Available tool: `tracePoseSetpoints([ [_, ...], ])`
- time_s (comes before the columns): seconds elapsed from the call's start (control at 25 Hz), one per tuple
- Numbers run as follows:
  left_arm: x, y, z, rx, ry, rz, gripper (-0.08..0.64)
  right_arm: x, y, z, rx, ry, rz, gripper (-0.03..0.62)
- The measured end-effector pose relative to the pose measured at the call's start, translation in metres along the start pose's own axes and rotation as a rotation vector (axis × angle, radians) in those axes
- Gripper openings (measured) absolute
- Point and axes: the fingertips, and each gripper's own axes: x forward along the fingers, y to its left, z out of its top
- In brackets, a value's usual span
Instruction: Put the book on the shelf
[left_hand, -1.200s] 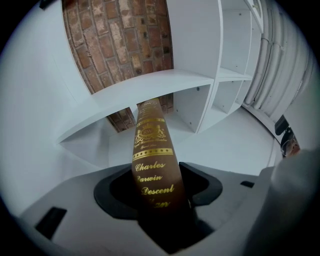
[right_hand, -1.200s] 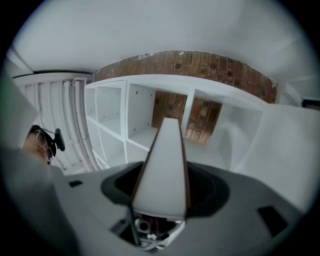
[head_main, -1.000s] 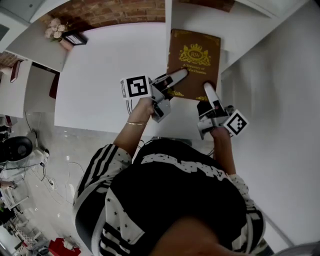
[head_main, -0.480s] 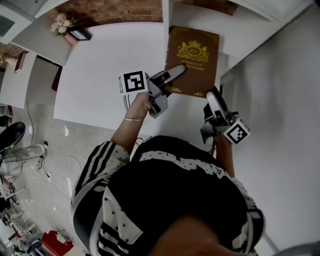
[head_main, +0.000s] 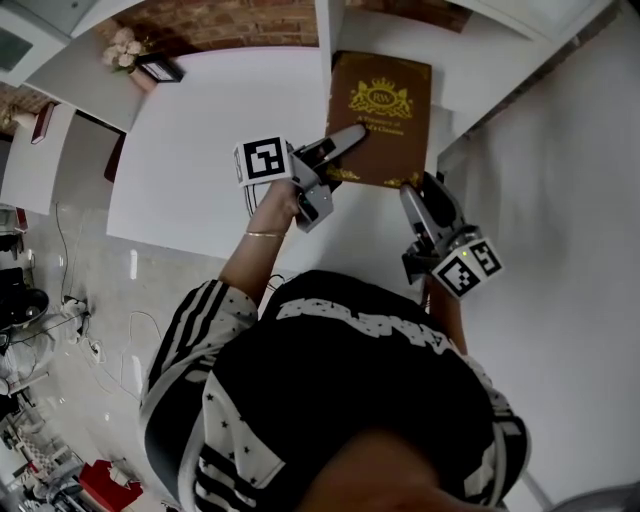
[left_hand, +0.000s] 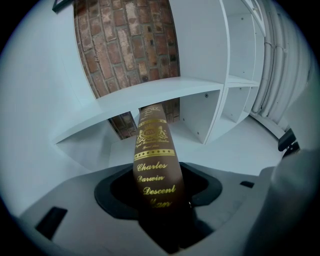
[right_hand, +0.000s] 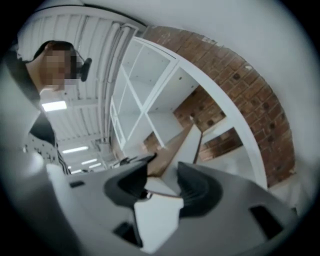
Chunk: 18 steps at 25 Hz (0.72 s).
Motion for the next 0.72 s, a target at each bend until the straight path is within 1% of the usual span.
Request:
tracePoseSetpoints([
  [0.12, 0.0, 0.001, 0.002, -0.006, -0.004, 0.007, 0.268, 0.001, 0.001, 0.003, -0.006, -0.015, -0.009, 0.204],
  [0.28, 0.003, -0.003, 0.001, -0.023, -0.011, -0.009, 0.275, -0.001, 0.002, 0.011, -0.015, -0.041, -0.016, 0.202],
  [0.36, 0.003, -0.005, 0.002, -0.019, -0.018, -0.013, 0.276, -0.001, 0.003, 0.013, -0.013, -0.052, -0.017, 0.202],
  [0.48, 0.003, -0.008, 0.004, -0.004, -0.035, -0.019, 0.278, 0.0, 0.005, 0.015, -0.013, -0.06, -0.019, 0.202],
  [0.72, 0.0, -0.01, 0.008, -0.015, -0.079, -0.023, 0.278, 0.005, 0.006, 0.019, -0.005, -0.076, -0.005, 0.202],
])
